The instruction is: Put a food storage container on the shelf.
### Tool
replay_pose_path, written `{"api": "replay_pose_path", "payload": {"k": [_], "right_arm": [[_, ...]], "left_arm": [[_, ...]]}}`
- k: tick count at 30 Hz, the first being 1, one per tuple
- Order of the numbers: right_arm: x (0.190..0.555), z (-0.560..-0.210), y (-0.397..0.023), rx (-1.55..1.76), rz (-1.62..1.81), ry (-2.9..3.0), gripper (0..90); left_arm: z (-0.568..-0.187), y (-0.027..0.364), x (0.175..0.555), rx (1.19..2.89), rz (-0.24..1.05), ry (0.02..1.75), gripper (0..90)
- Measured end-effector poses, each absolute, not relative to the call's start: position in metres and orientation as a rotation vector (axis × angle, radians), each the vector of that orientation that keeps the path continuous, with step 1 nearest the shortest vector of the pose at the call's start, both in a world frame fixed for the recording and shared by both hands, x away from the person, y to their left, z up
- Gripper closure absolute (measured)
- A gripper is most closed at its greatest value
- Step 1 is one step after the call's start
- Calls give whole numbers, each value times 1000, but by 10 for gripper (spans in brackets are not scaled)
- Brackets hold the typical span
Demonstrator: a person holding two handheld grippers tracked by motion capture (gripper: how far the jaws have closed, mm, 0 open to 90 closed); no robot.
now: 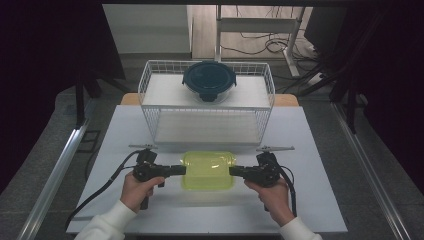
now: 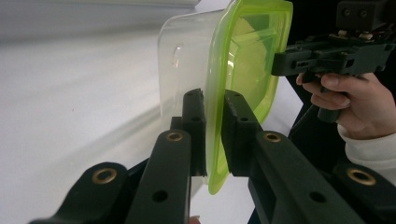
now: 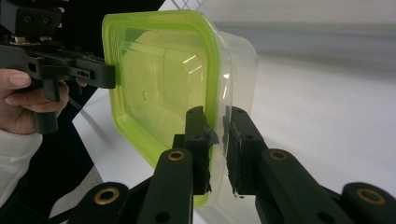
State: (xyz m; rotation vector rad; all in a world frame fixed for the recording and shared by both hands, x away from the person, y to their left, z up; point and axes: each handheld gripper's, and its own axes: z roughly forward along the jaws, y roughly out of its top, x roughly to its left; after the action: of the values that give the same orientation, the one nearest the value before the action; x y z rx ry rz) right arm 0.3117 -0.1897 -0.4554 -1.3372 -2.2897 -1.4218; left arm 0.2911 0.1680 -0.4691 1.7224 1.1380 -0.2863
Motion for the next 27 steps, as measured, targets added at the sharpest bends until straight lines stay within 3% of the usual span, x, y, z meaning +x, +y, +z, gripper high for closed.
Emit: {"api": "replay_pose_path", "payload": {"k": [27], "right_arm": [[330, -342, -179, -1238, -1648, -2411, 792]], "left_arm": [[-360, 180, 319, 1703, -134, 1011, 817]]}}
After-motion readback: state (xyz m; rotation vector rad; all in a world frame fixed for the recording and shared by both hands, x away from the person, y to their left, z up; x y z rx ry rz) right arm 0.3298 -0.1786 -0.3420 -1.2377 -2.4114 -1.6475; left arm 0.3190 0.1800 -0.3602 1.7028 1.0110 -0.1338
